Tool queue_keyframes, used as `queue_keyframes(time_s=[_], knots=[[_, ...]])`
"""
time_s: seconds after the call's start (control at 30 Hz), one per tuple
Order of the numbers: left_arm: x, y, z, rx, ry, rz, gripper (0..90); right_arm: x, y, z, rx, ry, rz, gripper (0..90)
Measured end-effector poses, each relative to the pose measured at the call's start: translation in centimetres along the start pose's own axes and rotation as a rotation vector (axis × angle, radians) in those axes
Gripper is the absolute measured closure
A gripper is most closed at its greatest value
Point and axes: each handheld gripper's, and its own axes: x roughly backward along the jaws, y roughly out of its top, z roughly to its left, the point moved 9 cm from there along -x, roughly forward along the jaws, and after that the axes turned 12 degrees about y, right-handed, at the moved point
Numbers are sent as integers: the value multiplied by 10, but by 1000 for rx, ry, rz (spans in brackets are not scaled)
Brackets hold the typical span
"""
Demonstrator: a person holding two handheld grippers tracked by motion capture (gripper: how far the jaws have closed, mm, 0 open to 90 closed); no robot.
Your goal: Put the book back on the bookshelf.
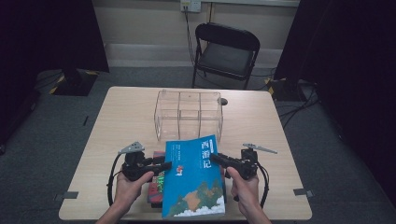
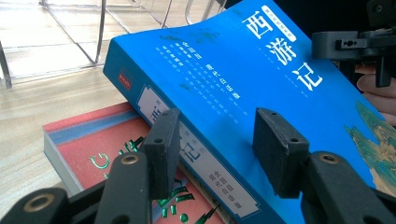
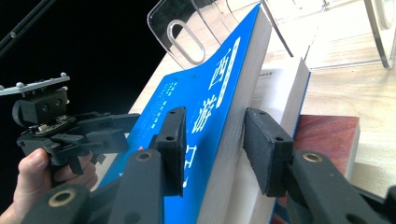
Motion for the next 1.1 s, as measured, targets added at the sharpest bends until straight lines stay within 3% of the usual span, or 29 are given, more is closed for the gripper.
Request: queue_keyframes(time_s=[0.1,0.13,0.23,0.33,0.43,0.7,0.87,1.1], knots=[[-1,0,0,15,-6,1,511,0,-2,5,-9,23,17,616],[-1,0,0,26,-7,-2,487,-4,-10,9,-27,46,75,630],[-2,-1,-1,18,-7,14,467,-8,-19,11,-11,23,96,608],[-1,-2,-1,18,-11,18,460,-7,-17,9,-27,39,108,619],[-2,-1,-1,21,-14,24,464,-14,-15,8,-11,52,138,593],[-3,0,1,23,-9,19,466,-36,-6,3,-43,145,235,626],[-5,2,1,24,-5,25,446,-47,-6,4,1,173,303,615],[-8,3,2,21,5,26,426,-58,-6,7,30,208,348,600]])
